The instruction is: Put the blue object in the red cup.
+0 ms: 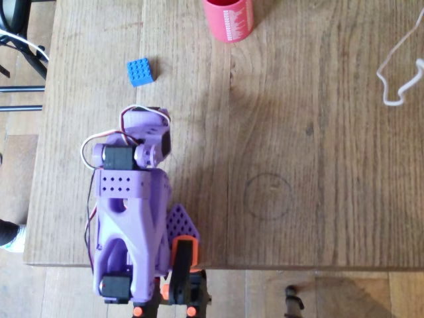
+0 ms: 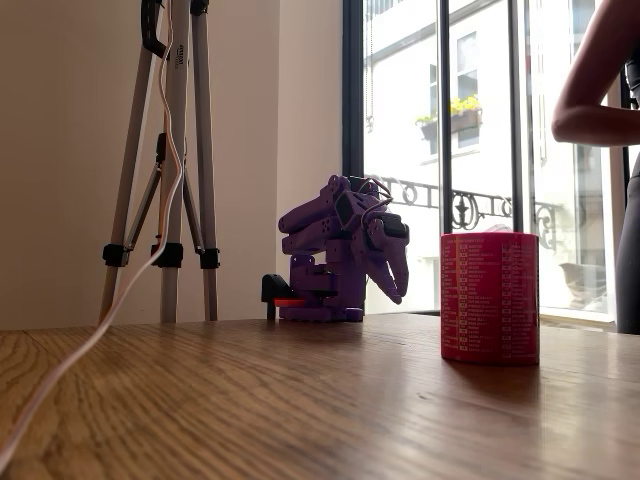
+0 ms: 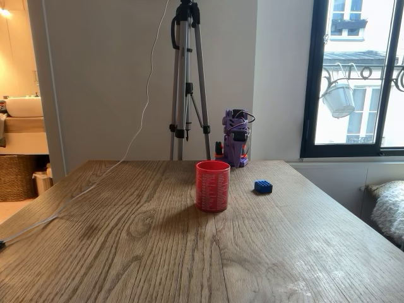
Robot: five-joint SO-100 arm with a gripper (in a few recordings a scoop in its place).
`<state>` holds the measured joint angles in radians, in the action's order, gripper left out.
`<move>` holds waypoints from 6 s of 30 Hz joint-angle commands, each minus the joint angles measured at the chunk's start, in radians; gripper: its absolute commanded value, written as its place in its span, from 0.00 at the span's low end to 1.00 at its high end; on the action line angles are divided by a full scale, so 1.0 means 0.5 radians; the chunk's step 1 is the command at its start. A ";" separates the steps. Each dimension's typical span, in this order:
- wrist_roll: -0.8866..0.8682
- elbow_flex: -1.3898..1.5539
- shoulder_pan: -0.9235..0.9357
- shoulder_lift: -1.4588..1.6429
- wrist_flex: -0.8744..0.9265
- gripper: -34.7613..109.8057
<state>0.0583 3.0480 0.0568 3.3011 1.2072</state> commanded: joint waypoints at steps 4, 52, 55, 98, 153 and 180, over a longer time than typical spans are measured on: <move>-0.006 -0.031 0.021 0.000 -0.018 0.25; 0.046 -0.031 -0.034 0.000 -0.015 0.31; 0.031 -0.031 -0.021 0.000 -0.018 0.35; -0.423 -2.163 -0.365 -2.829 0.083 0.25; 0.273 -2.740 -0.426 -3.755 0.031 0.56; 0.074 -2.697 -0.534 -3.921 0.018 0.40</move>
<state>0.0890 1.7395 -0.2163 1.3300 1.2257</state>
